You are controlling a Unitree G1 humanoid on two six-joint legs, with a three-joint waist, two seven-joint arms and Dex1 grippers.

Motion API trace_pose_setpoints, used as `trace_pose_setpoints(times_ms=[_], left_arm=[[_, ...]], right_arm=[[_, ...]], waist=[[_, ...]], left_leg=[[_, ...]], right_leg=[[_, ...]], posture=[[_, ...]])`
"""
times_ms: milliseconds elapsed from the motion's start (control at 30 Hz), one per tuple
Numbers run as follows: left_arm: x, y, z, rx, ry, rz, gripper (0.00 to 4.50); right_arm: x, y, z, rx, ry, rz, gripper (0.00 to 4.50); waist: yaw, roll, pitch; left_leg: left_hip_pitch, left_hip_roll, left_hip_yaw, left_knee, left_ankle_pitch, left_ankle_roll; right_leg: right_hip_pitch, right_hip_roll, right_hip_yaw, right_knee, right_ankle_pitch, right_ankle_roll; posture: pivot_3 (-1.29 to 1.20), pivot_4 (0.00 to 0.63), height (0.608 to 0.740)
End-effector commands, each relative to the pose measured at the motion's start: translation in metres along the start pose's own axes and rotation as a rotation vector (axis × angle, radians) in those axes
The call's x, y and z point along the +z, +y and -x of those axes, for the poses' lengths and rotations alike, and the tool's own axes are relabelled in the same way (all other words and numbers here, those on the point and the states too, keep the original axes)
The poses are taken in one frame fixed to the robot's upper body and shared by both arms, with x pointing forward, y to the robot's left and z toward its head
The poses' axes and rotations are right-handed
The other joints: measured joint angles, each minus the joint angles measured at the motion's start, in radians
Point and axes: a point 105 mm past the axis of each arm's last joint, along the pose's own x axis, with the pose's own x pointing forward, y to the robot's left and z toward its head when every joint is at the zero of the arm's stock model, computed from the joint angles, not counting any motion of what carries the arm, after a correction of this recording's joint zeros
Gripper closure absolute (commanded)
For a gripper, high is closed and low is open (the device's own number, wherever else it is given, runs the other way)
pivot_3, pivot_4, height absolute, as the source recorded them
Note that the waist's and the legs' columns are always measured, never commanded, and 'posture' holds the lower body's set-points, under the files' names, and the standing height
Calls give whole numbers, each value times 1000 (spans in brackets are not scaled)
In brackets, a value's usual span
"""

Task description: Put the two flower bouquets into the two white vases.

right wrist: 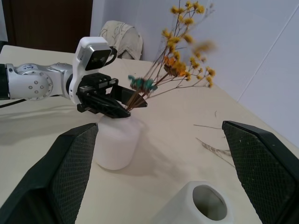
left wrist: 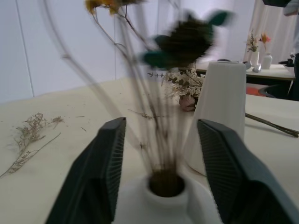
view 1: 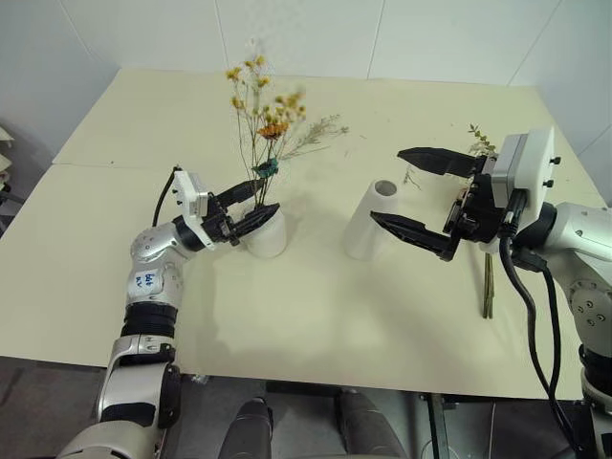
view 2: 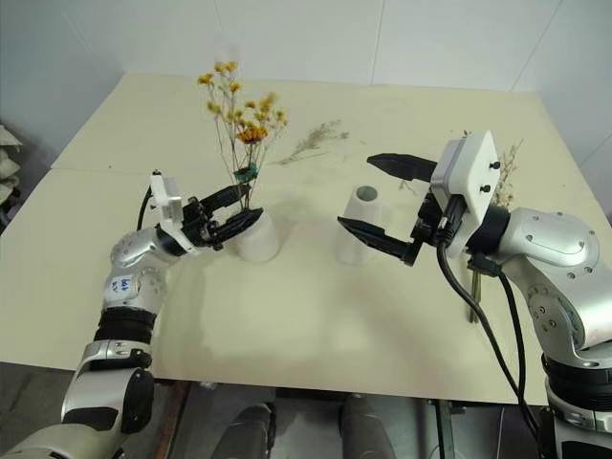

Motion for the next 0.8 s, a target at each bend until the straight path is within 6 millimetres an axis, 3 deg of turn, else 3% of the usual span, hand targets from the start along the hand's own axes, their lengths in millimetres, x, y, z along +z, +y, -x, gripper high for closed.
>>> trace_pose_setpoints(times_ms=[33,67,300,400,533,700,800], left_arm=[[16,-1,12,1,13,-64,587],[17,-1,16,2,26,-67,351],[24,-11,50,-64,181,-73,351],[45,-20,55,-144,208,-32,351],[85,-37,45,-308,222,15,351],[103,-50,33,-468,298,12,351],[104,-49,29,-490,305,-24,351]], right_arm=[[10,0,1,-13,-37,44,0],[9,0,2,-16,-37,42,0],[16,-22,19,-92,5,7,0],[21,-45,37,-188,66,-8,0],[20,-74,67,-328,198,-42,0],[-32,-85,98,-449,607,-195,0],[-54,-85,109,-490,739,-282,0]], waist=[[0,0,0],[0,0,0],[0,0,0],[3,0,0],[4,0,0],[-2,1,1],[-12,1,1]], left_leg=[[0,0,0,0,0,0],[0,0,0,0,0,0],[0,0,0,0,0,0],[0,1,0,-1,0,0],[0,1,0,-1,0,0],[0,0,1,-2,0,0],[1,1,2,-3,0,0]], right_leg=[[0,0,0,0,0,0],[0,0,0,0,0,0],[0,0,0,0,0,0],[0,0,0,0,0,0],[1,-1,-1,-2,0,-1],[1,0,-1,-4,-1,-1],[1,0,-1,-4,-1,-2]], posture=[[0,150,740],[0,150,740],[0,150,740],[0,150,740],[0,150,740],[0,150,740],[0,150,740]])
